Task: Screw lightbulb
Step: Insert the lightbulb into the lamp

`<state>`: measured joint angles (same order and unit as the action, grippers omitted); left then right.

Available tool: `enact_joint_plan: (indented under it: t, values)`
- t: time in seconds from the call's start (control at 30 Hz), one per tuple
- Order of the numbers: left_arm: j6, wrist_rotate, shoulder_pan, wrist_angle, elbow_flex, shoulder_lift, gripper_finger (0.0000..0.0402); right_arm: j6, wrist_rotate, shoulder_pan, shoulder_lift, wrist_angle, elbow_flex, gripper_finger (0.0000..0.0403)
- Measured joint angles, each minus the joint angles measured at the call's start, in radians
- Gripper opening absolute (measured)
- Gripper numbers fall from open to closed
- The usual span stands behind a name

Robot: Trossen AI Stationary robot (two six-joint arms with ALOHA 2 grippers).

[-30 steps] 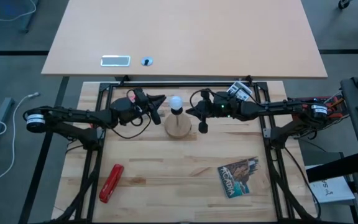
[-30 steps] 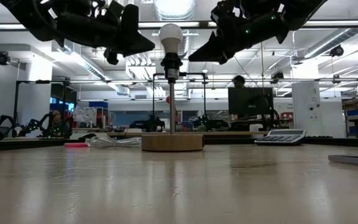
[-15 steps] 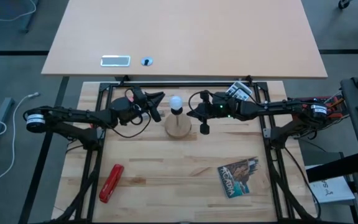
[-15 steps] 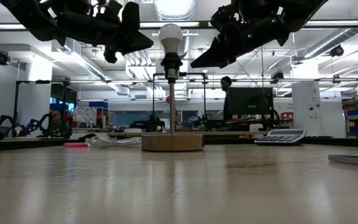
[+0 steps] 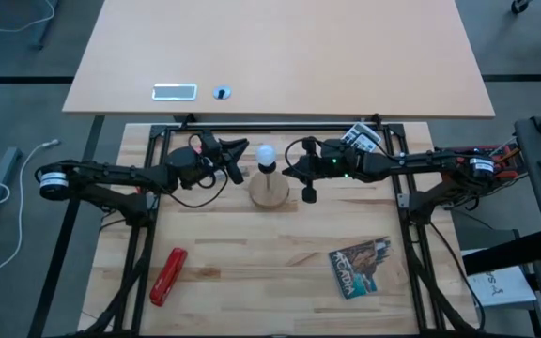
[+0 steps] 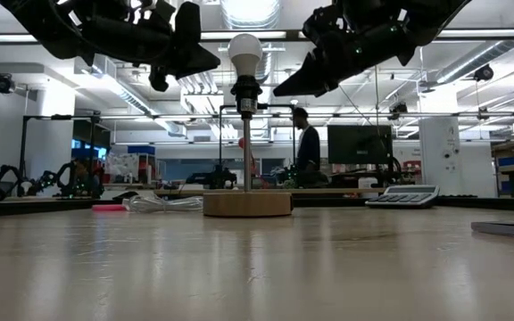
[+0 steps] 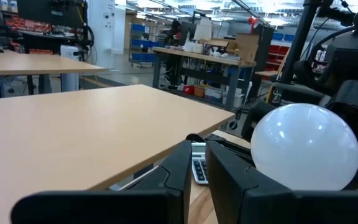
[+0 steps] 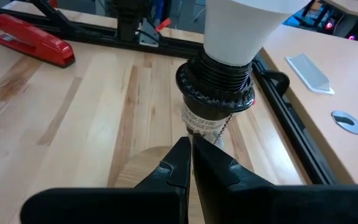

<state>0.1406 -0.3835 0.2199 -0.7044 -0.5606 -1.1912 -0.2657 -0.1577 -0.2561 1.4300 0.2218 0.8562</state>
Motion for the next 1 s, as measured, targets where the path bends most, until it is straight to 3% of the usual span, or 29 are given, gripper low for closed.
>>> enact_joint_plan:
  t: [1.0]
  values:
    - [0.037, 0.0, 0.0, -0.017, 0.0, 0.0, 0.0047, -0.023, 0.0, 0.0, 0.001, 0.0, -0.001, 0.0013]
